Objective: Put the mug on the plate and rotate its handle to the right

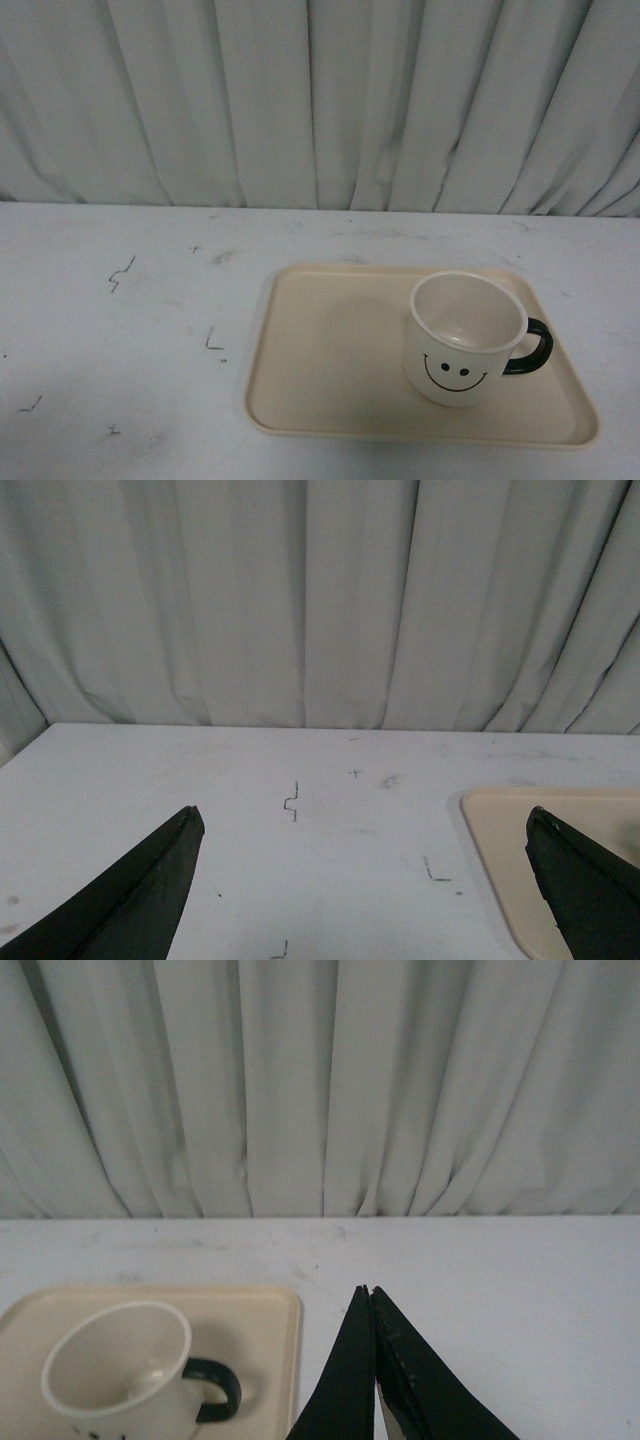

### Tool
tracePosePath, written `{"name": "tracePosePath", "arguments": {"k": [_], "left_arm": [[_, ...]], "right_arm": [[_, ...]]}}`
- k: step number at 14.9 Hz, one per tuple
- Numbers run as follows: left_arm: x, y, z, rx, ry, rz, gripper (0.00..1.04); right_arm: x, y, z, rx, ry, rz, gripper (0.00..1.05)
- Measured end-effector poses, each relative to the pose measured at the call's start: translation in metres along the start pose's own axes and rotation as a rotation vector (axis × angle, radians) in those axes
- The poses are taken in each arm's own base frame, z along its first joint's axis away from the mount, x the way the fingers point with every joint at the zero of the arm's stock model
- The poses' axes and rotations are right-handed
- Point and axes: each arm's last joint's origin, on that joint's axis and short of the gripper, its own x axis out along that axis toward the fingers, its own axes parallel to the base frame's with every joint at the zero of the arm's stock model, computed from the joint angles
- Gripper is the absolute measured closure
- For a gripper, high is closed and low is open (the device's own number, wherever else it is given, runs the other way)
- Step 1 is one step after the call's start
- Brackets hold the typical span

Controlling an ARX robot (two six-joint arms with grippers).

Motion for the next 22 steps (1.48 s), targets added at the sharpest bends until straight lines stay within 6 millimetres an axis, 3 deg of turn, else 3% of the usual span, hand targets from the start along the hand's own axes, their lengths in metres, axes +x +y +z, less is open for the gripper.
{"name": "tracePosePath", "arguments": {"k": [1, 11, 22], "left_arm": [[0.000, 0.000, 0.000, 0.000, 0.000, 0.000, 0.07], [0.000, 0.000, 0.000, 0.000, 0.000, 0.000, 0.07], [0.000, 0.000, 0.000, 0.000, 0.000, 0.000, 0.07]], "right_arm": [[-0.006, 0.000, -0.008, 0.000, 0.044, 0.001, 1.03], [-0.038, 0.000, 0.003, 0.000, -0.006, 0.000, 1.03], [-0.062, 0.000, -0.001, 0.000, 0.010, 0.002, 1.03]]}}
